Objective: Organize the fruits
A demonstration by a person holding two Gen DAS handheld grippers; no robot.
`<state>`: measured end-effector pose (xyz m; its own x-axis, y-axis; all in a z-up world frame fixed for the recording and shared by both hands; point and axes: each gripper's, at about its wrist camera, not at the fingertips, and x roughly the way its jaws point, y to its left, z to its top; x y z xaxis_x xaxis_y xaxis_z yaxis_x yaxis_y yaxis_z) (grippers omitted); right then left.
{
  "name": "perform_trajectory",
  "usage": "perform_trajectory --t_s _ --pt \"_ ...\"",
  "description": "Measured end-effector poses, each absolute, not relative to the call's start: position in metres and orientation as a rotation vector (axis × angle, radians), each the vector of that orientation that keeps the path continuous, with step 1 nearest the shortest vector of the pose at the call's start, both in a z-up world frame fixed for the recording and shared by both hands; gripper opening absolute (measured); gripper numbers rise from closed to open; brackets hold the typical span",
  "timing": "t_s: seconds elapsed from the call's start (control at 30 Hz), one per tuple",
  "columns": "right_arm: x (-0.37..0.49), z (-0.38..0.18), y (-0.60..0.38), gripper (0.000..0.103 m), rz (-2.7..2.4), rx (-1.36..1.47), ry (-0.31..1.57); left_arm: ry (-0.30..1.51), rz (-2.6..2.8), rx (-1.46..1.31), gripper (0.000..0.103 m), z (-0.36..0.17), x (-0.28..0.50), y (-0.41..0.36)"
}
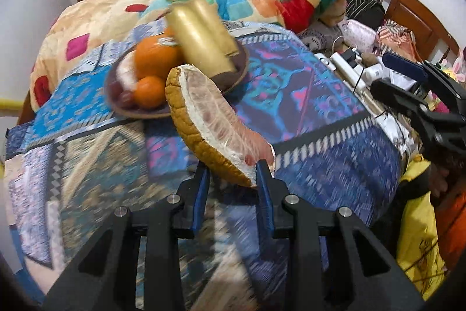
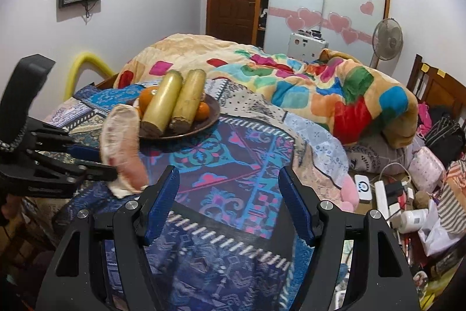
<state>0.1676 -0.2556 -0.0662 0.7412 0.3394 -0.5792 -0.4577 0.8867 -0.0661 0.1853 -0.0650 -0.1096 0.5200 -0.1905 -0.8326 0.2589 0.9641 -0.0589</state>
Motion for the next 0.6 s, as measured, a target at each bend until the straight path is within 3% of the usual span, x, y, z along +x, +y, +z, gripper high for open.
perform_trajectory --t_s 0.3,0.4,0.47,0.6 --pt "0.169 -0.072 -0.237 0.067 0.477 -0.207 0.606 1.052 -0.217 0.139 0.035 -0.109 0.181 -0.026" --pt "0.171 -0.073 -0.233 0.067 0.483 -0.205 0.612 1.040 -0.184 0.179 0.043 -0.108 0.180 -0.023" --pt "0.171 -0.073 -0.231 0.067 0.488 -0.204 0.611 1.023 -0.183 0.193 0.058 -0.108 0.183 -0.025" --pt "0.172 -0.074 -0.228 0.067 0.494 -0.204 0.614 1.052 -0.203 0.164 0.063 -0.114 0.194 -0.031"
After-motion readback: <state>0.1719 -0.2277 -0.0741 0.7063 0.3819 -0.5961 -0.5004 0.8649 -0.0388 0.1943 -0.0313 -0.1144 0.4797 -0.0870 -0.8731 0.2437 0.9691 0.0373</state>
